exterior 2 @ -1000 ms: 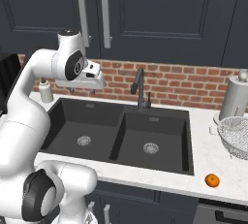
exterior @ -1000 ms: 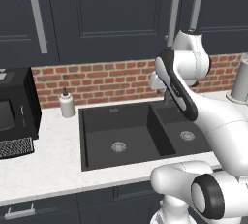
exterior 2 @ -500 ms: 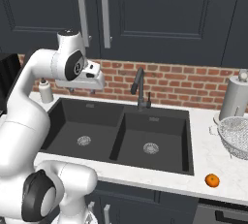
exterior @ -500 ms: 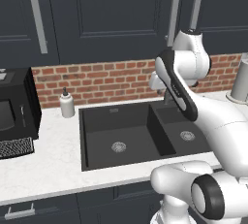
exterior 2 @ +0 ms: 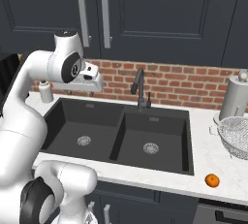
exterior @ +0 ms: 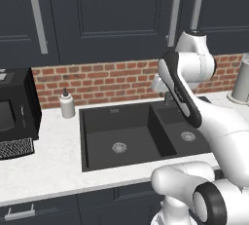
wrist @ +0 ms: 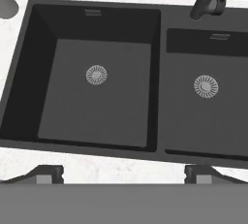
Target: Put the colander in the sink, put the tangerine in the colander, and turn on the sink faucet and pour water over the colander.
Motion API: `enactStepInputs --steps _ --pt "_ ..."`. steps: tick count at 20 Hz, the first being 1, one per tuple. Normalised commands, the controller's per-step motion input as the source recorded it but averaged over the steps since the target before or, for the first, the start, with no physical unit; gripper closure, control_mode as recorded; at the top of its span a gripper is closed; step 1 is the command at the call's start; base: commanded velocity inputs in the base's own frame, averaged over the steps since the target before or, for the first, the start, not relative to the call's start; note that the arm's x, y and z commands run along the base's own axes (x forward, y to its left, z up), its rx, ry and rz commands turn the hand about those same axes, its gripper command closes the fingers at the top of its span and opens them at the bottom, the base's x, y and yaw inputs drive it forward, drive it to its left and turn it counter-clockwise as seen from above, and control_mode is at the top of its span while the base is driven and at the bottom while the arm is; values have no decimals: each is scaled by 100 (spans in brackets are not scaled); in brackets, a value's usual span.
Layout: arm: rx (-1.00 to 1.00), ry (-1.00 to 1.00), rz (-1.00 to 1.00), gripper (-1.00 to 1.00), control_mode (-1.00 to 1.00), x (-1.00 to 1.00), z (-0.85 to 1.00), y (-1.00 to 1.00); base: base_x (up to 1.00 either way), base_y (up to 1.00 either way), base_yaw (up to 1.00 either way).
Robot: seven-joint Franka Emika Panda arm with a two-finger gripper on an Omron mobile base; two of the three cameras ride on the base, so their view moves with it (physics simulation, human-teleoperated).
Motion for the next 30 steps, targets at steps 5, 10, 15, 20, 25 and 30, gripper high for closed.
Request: enactStepInputs --steps 5,10,15,20,25,30 --pt "0 0 0 -100 -100 -60 -26 -35 0 0 0" --pt "0 0 -1 -100 -100 -67 -39 -94 0 0 0" --pt "0 6 -7 -100 -100 -41 -28 -100 0 0 0" --pt "0 8 -11 -100 -100 -47 -17 -100 0 0 0" --pt "1 10 -15 -100 -100 -17 -1 -100 0 0 0" --pt "0 1 -1 -100 -100 0 2 -100 0 0 0"
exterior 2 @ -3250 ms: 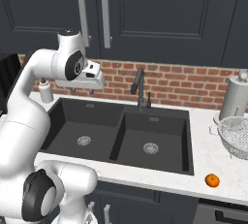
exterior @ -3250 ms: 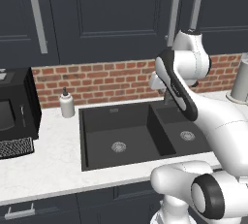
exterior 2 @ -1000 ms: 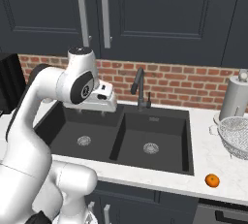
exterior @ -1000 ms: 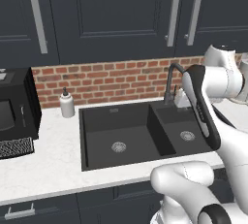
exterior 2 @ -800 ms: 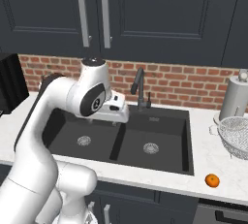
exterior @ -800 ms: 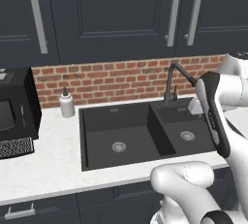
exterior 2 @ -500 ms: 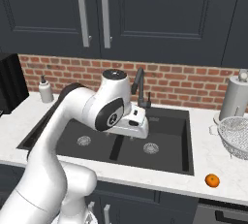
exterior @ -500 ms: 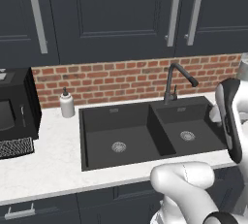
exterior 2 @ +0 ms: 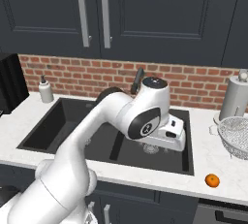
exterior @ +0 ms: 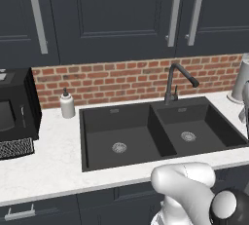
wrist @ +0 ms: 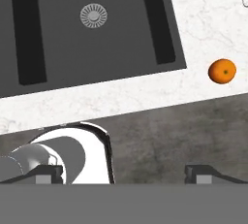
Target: Put the colander in the sink, put the tangerine in the colander, and turn on the sink faucet and pour water over the colander.
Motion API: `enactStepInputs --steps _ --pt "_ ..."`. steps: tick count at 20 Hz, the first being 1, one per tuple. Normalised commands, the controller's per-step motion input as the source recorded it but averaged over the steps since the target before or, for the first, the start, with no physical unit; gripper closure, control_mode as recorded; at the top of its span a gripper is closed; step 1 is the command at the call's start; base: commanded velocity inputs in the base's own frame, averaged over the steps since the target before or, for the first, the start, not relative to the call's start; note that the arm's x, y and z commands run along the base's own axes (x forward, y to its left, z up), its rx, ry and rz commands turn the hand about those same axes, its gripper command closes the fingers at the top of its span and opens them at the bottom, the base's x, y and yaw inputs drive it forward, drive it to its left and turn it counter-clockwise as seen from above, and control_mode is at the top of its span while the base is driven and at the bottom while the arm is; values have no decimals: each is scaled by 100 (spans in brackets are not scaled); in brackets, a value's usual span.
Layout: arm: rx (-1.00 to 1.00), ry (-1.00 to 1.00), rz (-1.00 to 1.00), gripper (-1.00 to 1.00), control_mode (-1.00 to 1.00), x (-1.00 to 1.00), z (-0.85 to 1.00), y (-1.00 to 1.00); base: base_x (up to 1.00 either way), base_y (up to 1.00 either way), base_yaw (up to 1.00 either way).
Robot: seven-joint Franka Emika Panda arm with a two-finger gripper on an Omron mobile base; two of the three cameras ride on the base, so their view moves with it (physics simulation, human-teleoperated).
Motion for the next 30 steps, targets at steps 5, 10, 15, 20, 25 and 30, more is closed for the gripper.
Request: enactStepInputs --steps 5,10,15,20,25,30 --pt "-4 0 0 -100 -100 0 15 -100 0 0 0" --pt "-14 0 0 -100 -100 12 3 -86 0 0 0" --pt "-11 2 3 -100 -100 58 -1 -72 0 0 0" --pt "-8 0 7 -100 -100 73 -3 -21 0 0 0" --pt "0 0 1 -100 -100 48 -8 -6 0 0 0" --pt "0 0 0 -100 -100 28 -11 -11 0 0 0"
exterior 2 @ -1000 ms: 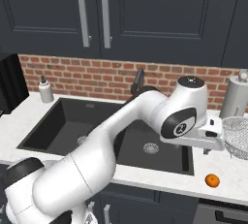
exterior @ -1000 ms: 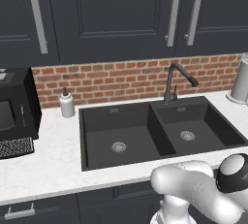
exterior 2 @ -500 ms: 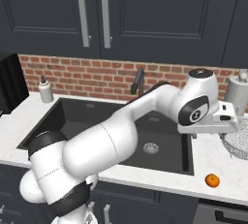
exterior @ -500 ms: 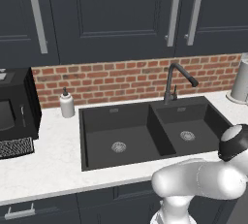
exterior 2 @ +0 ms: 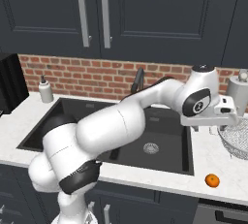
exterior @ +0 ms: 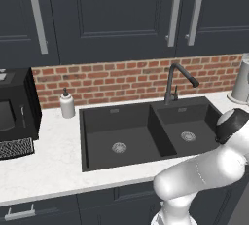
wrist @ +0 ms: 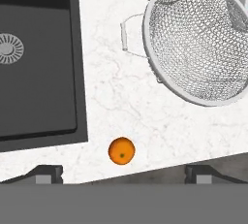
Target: Put the colander in the sink, put the tangerine in the colander, and turn on the sink faucet and pour water over the colander.
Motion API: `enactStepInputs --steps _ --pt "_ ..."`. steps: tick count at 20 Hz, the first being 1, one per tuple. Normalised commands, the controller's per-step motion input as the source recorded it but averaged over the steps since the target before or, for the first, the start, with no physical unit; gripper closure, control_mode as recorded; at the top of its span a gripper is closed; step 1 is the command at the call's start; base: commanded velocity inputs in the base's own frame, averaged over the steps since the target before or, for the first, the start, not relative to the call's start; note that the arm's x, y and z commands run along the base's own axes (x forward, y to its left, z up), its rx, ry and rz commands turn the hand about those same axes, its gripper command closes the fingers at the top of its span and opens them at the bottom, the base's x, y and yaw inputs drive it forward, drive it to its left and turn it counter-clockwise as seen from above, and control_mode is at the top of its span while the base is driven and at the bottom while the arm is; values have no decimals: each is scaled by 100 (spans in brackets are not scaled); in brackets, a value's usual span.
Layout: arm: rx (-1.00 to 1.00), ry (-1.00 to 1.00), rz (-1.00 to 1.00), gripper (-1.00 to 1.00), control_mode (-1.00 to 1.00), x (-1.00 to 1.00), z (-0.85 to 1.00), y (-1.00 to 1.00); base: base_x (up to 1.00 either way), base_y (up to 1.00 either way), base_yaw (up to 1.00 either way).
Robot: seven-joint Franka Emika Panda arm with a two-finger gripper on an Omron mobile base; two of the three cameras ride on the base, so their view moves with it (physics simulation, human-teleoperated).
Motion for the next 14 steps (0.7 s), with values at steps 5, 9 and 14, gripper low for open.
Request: enactStepInputs --steps 5,9,14 --pt "0 1 0 -100 -100 20 -25 -14 0 0 0" --pt "0 0 1 -100 -100 33 -28 -29 0 0 0" --pt "0 0 2 -100 -100 29 -25 -42 0 0 0"
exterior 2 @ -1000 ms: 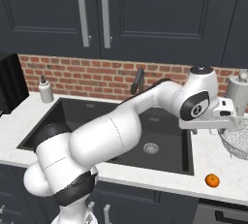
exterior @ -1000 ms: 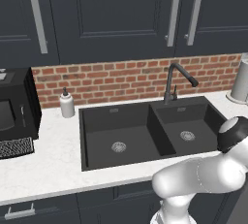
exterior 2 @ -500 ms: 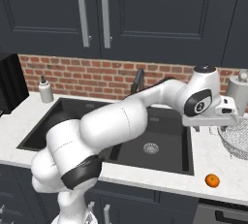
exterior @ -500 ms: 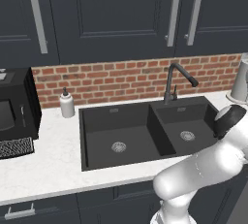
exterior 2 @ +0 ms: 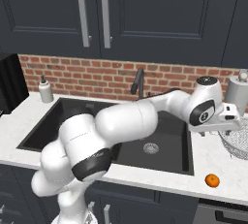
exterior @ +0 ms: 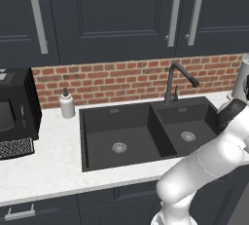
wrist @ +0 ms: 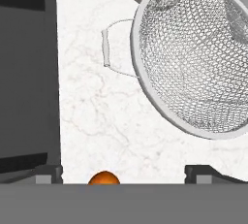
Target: Put the colander in the sink, put the tangerine in the colander, and turn on the sink faucet and pour water over the colander.
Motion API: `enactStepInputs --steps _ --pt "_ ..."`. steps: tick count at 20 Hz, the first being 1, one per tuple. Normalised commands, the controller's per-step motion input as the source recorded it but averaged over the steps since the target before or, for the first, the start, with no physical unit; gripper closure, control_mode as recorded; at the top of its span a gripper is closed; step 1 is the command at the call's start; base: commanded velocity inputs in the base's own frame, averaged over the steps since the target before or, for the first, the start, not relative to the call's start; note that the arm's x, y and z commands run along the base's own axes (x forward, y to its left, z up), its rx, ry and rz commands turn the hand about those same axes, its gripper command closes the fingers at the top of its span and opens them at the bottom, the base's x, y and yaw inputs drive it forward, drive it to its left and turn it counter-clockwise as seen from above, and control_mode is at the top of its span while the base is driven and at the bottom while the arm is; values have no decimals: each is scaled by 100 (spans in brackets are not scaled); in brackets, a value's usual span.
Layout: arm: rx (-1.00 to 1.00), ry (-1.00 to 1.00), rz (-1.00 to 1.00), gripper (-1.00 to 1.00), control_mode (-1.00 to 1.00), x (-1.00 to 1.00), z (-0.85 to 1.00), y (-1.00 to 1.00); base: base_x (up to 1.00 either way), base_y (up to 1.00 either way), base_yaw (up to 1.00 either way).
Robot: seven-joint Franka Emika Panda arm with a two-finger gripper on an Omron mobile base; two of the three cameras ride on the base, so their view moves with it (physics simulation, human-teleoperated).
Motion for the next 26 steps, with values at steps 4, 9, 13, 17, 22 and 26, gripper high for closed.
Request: enactStepInputs --steps 4,9,13,17,22,26 --pt "0 0 4 -100 -100 20 -15 -46 0 0 0" --pt "0 0 6 -100 -100 14 -12 -32 0 0 0" --pt "0 0 6 -100 -100 9 -6 -23 0 0 0" --pt "0 0 4 -100 -100 0 -13 -5 0 0 0" --pt "0 0 2 -100 -100 0 -29 0 0 0 0" --pt "0 0 4 -100 -100 2 -27 0 0 0 0"
